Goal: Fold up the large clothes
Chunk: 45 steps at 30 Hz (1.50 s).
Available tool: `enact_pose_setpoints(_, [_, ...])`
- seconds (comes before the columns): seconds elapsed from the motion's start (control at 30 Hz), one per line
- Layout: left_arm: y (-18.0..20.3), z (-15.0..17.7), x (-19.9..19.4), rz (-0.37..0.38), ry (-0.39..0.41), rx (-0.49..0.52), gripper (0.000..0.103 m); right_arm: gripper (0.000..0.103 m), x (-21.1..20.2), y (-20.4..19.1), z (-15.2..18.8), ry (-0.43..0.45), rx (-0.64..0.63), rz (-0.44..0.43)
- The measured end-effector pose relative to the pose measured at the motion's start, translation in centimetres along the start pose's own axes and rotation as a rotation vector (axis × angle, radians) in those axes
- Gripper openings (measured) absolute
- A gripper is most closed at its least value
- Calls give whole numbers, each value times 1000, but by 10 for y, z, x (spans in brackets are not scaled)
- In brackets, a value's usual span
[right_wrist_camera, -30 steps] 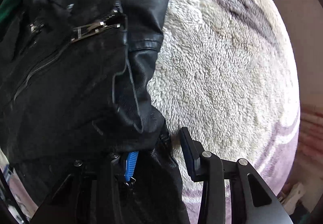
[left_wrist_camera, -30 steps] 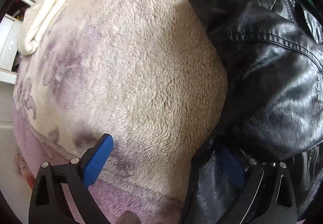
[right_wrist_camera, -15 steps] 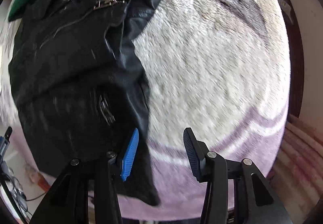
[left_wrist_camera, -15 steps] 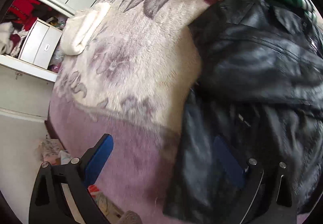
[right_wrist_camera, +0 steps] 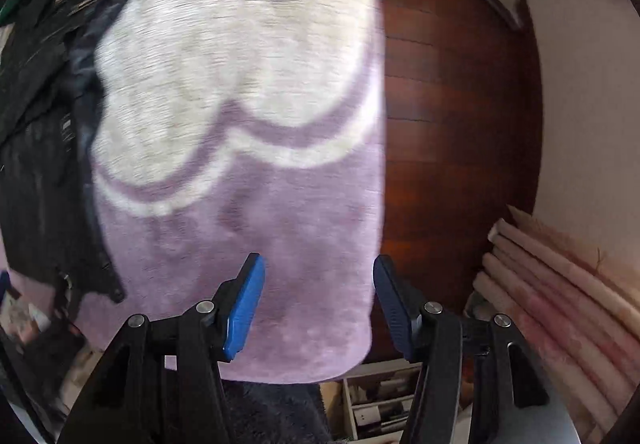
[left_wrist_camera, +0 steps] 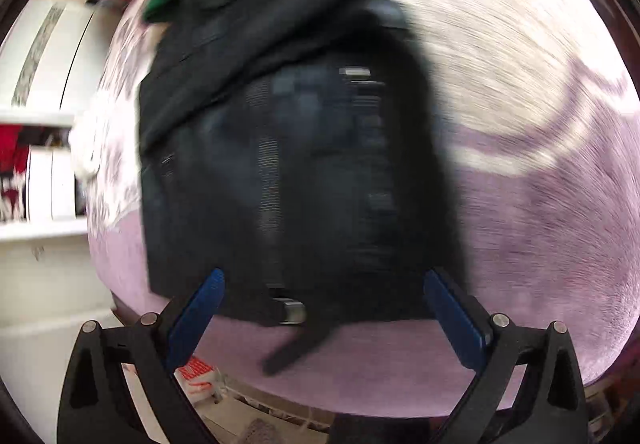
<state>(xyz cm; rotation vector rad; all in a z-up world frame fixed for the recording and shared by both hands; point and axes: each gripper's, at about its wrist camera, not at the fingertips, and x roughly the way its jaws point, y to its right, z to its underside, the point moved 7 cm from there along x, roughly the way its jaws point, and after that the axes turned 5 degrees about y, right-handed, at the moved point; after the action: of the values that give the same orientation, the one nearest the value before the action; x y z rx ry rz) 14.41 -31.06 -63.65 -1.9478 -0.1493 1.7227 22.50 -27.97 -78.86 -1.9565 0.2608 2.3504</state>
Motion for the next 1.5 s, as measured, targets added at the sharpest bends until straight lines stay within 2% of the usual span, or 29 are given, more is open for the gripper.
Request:
enact_pose_setpoints(0.1, [40,-7,7,-51,12,42,103,59,3,37,-15,-7,78,4])
enact_pose_setpoints(0.17, [56,-11,23,-85,-7,74,103,59,0,42,-26,13,89,17])
enact_pose_setpoints(0.27, [69,-15,49,-149,-35,118,103,59,-11,47,-61,40,94,20])
enact_pose_setpoints(0.37, [63,-24,50,-182,2,113,103,59,-13,37,-84,54,92,11])
enact_pose_setpoints(0.47, [43,-31,44,-326,75,153,103,59,-15,21,-99,59,90,-2])
enact_pose_setpoints(0.5, [35,-31,47,-354,77,154,103,59,-16,18,-104,60,94,-11])
enact_pose_setpoints(0.67, [13,-37,74,-360,42,159,103,59,-16,-8,-122,82,87,-32])
enact_pose_setpoints(0.8, [8,-46,69,-382,38,142,103,59,-18,-26,-140,93,79,-47])
enact_pose_setpoints(0.93, [-22,-42,64,-396,34,85,103,59,-28,-41,-156,120,67,-61])
enact_pose_setpoints(1.1, [-19,-42,73,-402,26,115,102,59,-31,-62,-177,130,58,-95])
enact_pose_setpoints(1.13, [-17,-43,76,-392,16,107,101,59,-29,-67,-179,132,60,-124])
enact_pose_setpoints(1.17, [-15,-43,76,-366,8,89,91,59,-29,-77,-186,137,58,-191])
enact_pose_setpoints(1.2, [-14,-43,75,-319,5,65,73,59,-28,-85,-194,146,62,-273])
enact_pose_setpoints(1.23, [-12,-42,73,-290,7,53,63,59,-29,-93,-201,157,66,-341])
enact_pose_setpoints(1.27, [-10,-40,68,-266,18,52,39,60,-30,-105,-212,165,70,-448])
enact_pose_setpoints(1.3, [-5,-39,64,-264,29,61,24,67,-28,-118,-221,155,65,-540])
enact_pose_setpoints(1.33, [-3,-37,58,-275,47,75,23,73,-26,-129,-230,144,61,-610])
enact_pose_setpoints(1.4, [0,-36,50,-295,71,82,17,73,-22,-155,-247,114,40,-756])
enact_pose_setpoints(1.5, [0,-35,44,-297,75,80,16,74,-11,-192,-264,52,16,-903])
